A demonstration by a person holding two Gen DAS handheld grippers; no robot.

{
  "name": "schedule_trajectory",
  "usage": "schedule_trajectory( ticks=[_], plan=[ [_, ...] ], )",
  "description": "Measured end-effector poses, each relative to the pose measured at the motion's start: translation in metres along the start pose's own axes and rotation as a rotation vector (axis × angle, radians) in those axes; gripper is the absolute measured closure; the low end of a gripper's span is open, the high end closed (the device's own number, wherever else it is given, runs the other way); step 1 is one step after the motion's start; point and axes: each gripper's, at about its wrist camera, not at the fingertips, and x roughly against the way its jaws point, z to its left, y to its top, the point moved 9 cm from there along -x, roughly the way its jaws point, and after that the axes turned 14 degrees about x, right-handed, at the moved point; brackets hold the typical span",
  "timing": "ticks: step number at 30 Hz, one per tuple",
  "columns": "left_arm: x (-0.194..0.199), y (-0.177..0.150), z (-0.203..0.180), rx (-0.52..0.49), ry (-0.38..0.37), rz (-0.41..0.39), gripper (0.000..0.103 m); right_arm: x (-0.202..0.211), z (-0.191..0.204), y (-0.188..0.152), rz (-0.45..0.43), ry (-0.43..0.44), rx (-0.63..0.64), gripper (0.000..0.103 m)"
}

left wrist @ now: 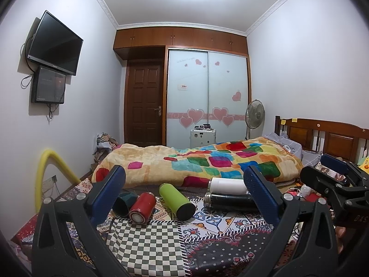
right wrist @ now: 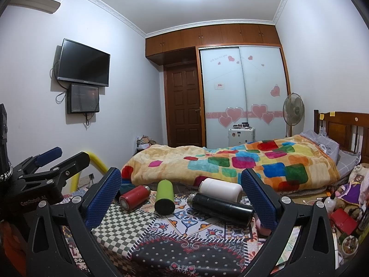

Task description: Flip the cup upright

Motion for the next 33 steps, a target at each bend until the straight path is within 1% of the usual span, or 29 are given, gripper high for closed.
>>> schedule_trajectory(
  ticks=[19, 23, 28, 31, 33],
  plan=[
    [-0.003, -0.002, 0.003, -0.001, 0.011, -0.002, 0.0, -0.005, 0.0, -0.001, 0.01, 0.012, -0.011, 0.0],
    [-0.007, -0.005, 0.005, 0.003, 0.016, 0.005, 0.0, -0.011, 0.0, -0.006, 0.024, 0.007, -0.005, 0.0],
    [-0.024, -0.017, 0.011, 0.0, 0.028, 0.044, 0.0, -0.027, -0.007, -0.026, 0.08, 0.021, 0.021, 0.0],
    [-0.04, -0.03, 0.015, -0.001, 0.033, 0.079, 0.0, -0.046, -0.019, -0.043, 0.15, 0.054, 0.044, 0.0],
    [-0.049, -0.038, 0.019, 0.001, 0.037, 0.097, 0.0, -0.065, -0.035, -0.054, 0.217, 0.069, 0.057, 0.0]
  ],
)
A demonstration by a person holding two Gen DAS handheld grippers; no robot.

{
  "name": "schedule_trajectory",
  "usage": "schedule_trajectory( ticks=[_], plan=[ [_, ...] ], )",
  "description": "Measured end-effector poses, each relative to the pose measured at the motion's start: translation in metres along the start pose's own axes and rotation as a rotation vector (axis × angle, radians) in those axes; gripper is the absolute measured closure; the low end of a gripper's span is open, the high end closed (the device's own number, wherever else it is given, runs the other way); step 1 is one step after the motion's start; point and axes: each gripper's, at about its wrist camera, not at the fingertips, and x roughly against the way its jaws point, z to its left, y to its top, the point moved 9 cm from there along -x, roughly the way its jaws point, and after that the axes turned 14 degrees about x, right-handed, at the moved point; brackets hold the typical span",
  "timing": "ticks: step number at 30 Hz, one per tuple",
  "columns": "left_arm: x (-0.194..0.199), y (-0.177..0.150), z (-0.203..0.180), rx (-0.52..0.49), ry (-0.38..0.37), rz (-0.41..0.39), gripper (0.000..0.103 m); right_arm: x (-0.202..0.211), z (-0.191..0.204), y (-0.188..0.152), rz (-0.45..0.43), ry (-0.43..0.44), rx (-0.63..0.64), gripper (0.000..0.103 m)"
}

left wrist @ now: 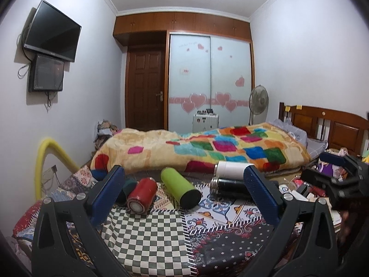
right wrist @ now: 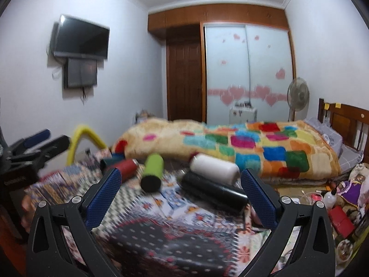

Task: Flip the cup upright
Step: 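Move the right gripper down over the lying black thermos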

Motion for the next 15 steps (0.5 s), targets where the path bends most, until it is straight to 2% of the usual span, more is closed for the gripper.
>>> schedule_trajectory(
  ticks=[8, 10, 12, 15],
  plan=[
    [-0.054, -0.03, 0.011, 0.016, 0.015, 0.085, 0.0, -0.081, -0.054, -0.025, 0.234, 0.014, 0.066, 0.0],
    [-0.068, -0.038, 0.013, 0.012, 0.022, 0.104, 0.0, -0.101, -0.056, -0.034, 0.291, 0.054, 0.078, 0.0],
    [-0.078, -0.044, 0.013, 0.008, 0.024, 0.122, 0.0, -0.123, -0.054, -0.046, 0.36, 0.146, 0.054, 0.0],
    [-0.094, -0.057, 0.015, 0.002, 0.029, 0.148, 0.0, -0.151, -0.052, -0.068, 0.467, 0.223, 0.028, 0.0]
  ],
)
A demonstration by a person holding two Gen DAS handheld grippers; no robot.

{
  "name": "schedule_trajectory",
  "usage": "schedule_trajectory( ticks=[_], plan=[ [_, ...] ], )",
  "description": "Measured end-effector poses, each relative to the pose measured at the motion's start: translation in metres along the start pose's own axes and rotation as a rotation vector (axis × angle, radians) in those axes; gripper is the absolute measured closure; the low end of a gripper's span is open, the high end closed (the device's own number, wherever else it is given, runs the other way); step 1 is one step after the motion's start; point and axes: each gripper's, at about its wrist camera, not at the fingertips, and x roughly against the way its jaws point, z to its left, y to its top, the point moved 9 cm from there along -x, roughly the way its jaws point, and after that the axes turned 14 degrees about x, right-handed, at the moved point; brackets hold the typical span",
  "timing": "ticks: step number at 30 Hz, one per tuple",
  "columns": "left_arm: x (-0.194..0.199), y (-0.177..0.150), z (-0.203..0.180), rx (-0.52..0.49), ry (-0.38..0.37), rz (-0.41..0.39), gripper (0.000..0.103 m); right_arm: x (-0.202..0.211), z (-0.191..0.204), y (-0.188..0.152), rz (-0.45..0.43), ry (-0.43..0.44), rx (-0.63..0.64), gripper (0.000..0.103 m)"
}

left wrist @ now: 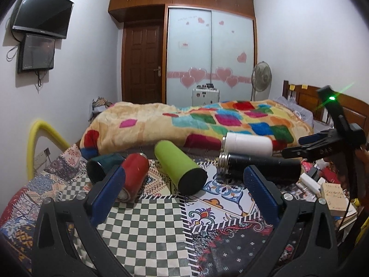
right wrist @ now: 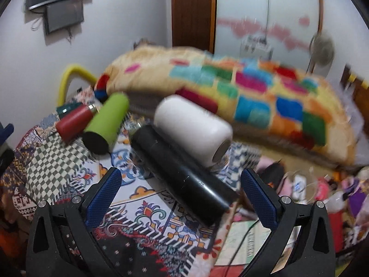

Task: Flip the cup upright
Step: 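Move the right gripper down over the lying black thermos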

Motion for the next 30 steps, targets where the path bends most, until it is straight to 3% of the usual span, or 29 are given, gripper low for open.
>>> schedule_trajectory(
  ticks=[8, 13, 21, 24, 25, 30],
  plan=[
    [-0.034, -0.029, 0.008, 0.014, 0.019, 0.084, 0.0, -0.046, 0.002, -0.017, 0.191, 0.096, 0.074, 0.001],
    [-0.045, -0.04, 0.017, 0.038, 0.03, 0.114, 0.0, -0.052, 0.012, -0.019, 0.25, 0.141, 0.134, 0.006],
    [-0.052, -0.046, 0.027, 0.089, 0.03, 0.137, 0.0, -0.079, 0.037, -0.019, 0.392, 0.138, 0.241, 0.006],
    [-0.052, -0.05, 0.029, 0.098, 0.025, 0.146, 0.0, -0.087, 0.041, -0.018, 0.419, 0.134, 0.24, 0.017],
    [-0.052, -0.051, 0.029, 0.095, 0.025, 0.145, 0.0, -0.087, 0.04, -0.016, 0.413, 0.135, 0.235, 0.027],
    [-0.05, -0.053, 0.034, 0.086, 0.033, 0.141, 0.0, -0.074, 0.05, -0.014, 0.385, 0.169, 0.189, 0.038]
  ],
)
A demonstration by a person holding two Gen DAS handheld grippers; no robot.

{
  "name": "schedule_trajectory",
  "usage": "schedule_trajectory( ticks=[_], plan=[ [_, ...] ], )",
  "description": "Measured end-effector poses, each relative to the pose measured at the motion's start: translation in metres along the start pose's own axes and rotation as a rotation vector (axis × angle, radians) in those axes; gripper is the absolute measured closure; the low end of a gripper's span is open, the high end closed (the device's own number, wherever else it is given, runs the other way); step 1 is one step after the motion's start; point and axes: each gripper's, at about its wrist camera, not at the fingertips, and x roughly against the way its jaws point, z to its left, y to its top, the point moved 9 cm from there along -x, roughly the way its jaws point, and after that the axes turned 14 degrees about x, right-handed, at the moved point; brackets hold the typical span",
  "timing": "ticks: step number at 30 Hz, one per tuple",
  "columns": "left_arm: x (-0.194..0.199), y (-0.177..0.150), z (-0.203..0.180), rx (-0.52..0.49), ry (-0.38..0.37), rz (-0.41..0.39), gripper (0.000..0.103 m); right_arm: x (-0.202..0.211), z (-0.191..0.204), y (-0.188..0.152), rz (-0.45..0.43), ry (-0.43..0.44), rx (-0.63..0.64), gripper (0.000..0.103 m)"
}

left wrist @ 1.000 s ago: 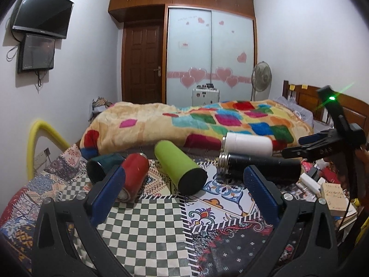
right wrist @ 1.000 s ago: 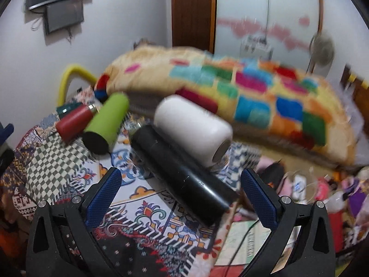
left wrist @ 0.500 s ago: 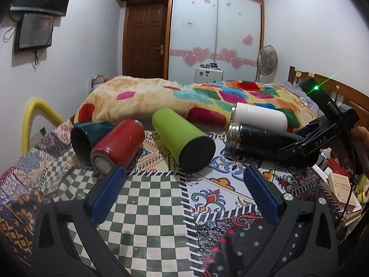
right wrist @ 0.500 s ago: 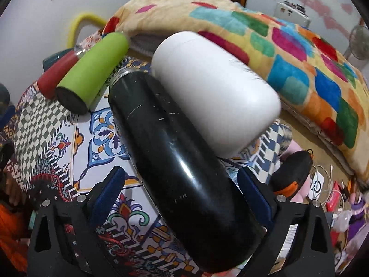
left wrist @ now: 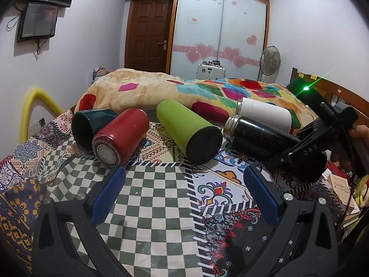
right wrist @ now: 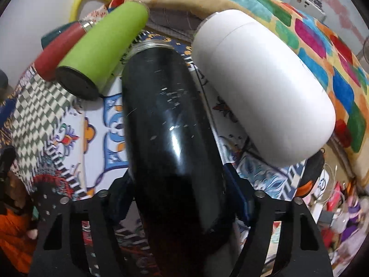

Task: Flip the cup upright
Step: 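Move the right gripper down over the lying black thermos, then close the right gripper around the black thermos body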

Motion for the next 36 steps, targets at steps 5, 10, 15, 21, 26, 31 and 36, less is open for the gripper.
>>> schedule_trajectory(
  ticks=[5, 10, 15, 21, 26, 31, 36],
  plan=[
    [0.007, 0.008, 0.007, 0.018, 0.009, -0.01, 0.0, 0.021, 0.016, -0.011, -0.051, -0.014, -0.027, 0.041],
    [0.021, 0.021, 0.014, 0.025, 0.02, -0.041, 0.0, 0.049, 0.043, -0.018, -0.104, -0.047, -0.002, 0.041],
    [0.037, 0.033, 0.017, 0.017, 0.036, -0.074, 0.0, 0.078, 0.08, -0.017, -0.169, -0.047, 0.05, 0.041],
    [0.055, 0.038, 0.021, -0.006, 0.064, -0.101, 0.0, 0.078, 0.126, -0.002, -0.216, 0.013, 0.143, 0.041],
    [0.063, 0.035, 0.029, -0.032, 0.088, -0.112, 0.0, 0.05, 0.143, 0.013, -0.188, 0.066, 0.244, 0.041],
    [0.058, 0.028, 0.04, -0.041, 0.107, -0.095, 0.0, 0.027, 0.153, 0.013, -0.136, 0.071, 0.297, 0.041],
    [0.052, 0.022, 0.048, -0.022, 0.114, -0.077, 0.0, 0.019, 0.153, 0.012, -0.077, 0.095, 0.307, 0.041]
  ],
)
